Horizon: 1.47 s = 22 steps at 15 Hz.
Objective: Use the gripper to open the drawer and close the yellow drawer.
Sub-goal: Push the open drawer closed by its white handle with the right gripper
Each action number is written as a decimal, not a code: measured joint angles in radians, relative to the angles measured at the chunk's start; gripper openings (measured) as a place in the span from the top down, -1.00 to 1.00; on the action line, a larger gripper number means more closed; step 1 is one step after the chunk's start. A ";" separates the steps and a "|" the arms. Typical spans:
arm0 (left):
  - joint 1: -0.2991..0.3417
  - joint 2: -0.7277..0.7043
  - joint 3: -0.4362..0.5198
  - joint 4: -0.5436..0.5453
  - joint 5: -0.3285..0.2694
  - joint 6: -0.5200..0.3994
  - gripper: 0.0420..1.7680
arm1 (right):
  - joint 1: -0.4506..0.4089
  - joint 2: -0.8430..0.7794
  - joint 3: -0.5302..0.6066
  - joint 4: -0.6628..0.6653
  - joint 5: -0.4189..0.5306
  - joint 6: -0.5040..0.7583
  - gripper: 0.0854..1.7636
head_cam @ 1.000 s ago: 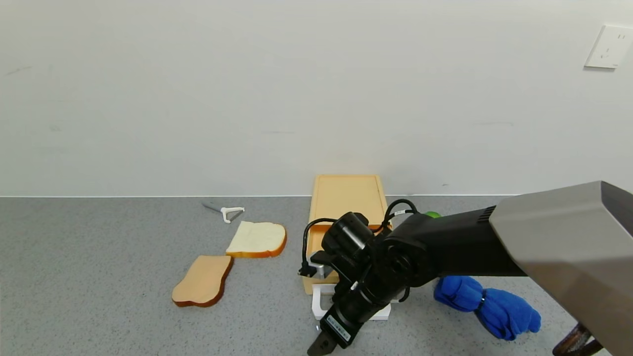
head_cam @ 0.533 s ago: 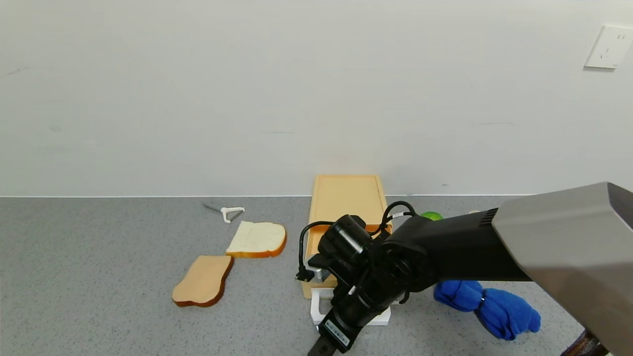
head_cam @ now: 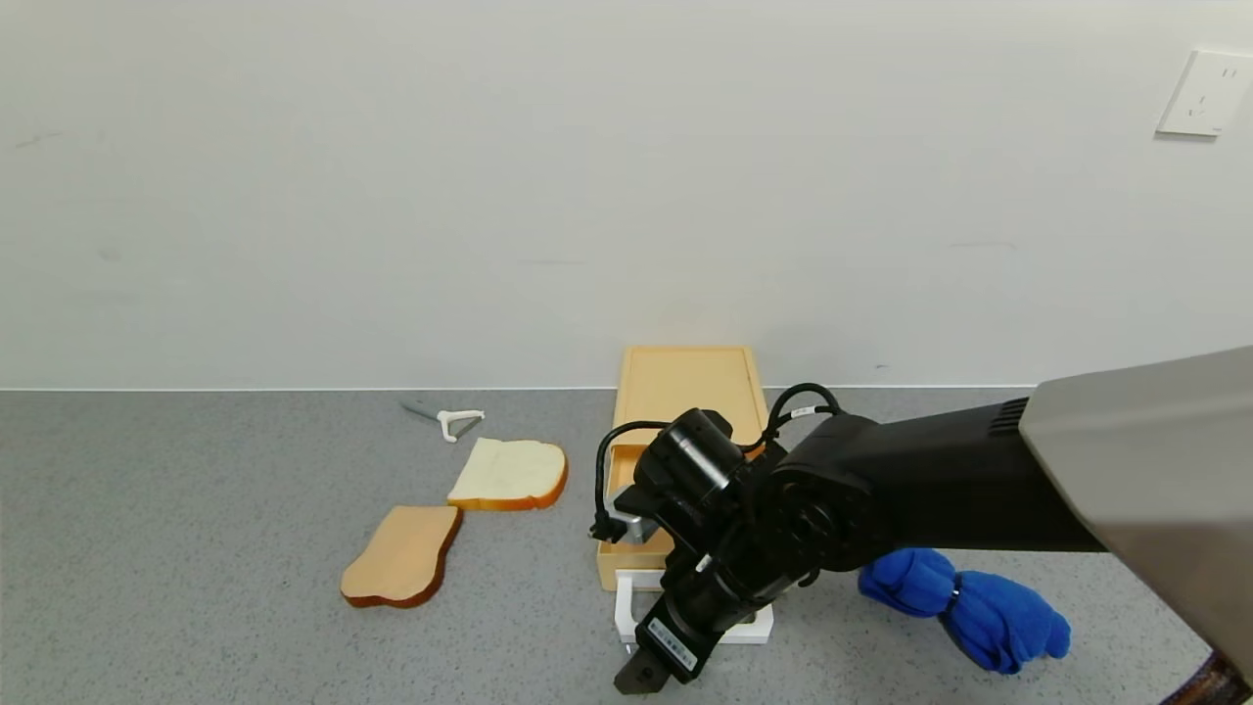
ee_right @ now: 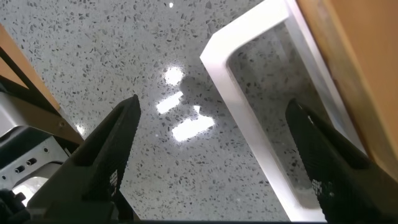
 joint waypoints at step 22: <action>0.000 0.000 0.000 0.000 0.000 0.000 -0.94 | -0.179 -0.661 0.563 -0.208 -0.056 0.007 -0.94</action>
